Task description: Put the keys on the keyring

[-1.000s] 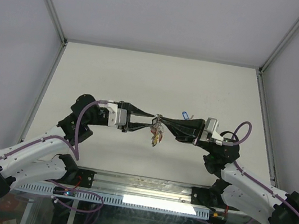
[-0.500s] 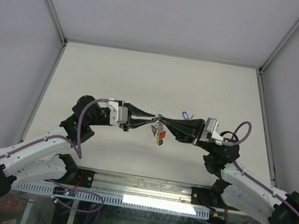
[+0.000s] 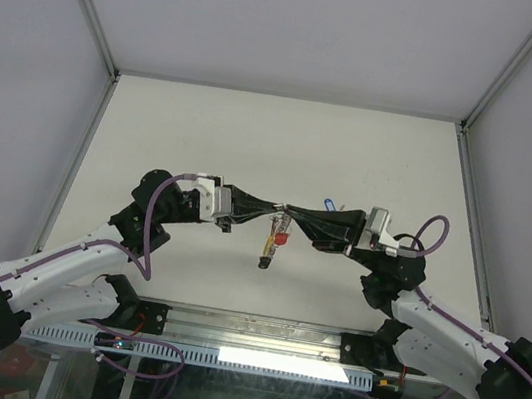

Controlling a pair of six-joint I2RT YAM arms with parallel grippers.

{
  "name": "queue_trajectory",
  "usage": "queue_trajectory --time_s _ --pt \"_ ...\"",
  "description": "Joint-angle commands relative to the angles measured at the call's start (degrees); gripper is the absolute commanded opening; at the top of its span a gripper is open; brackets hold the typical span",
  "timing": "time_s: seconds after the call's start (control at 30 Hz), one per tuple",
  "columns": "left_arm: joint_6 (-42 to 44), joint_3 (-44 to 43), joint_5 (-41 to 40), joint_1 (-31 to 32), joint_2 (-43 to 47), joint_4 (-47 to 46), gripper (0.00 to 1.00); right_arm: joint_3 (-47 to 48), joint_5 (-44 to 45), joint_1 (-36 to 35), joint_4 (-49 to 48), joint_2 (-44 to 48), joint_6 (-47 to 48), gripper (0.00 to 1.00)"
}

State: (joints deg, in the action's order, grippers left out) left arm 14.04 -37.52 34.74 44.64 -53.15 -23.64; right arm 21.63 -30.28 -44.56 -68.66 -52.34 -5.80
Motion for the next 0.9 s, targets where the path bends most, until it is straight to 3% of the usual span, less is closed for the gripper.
queue_trajectory --time_s 0.0,0.57,0.73,0.87 --pt "-0.1 -0.8 -0.6 0.4 0.6 -1.7 0.00 0.7 3.4 -0.3 -9.3 -0.4 -2.4 0.00" --pt "1.4 -3.6 0.3 2.2 -1.3 0.4 0.00 0.7 6.1 -0.8 -16.2 -4.9 -5.1 0.00" --pt "1.6 -3.2 -1.9 2.2 1.7 0.9 0.25 0.1 5.7 -0.9 -14.4 -3.6 -3.7 0.00" --pt "1.4 -2.8 -3.4 2.1 4.0 1.0 0.31 -0.3 5.0 -0.9 -12.8 -2.3 -2.6 0.00"
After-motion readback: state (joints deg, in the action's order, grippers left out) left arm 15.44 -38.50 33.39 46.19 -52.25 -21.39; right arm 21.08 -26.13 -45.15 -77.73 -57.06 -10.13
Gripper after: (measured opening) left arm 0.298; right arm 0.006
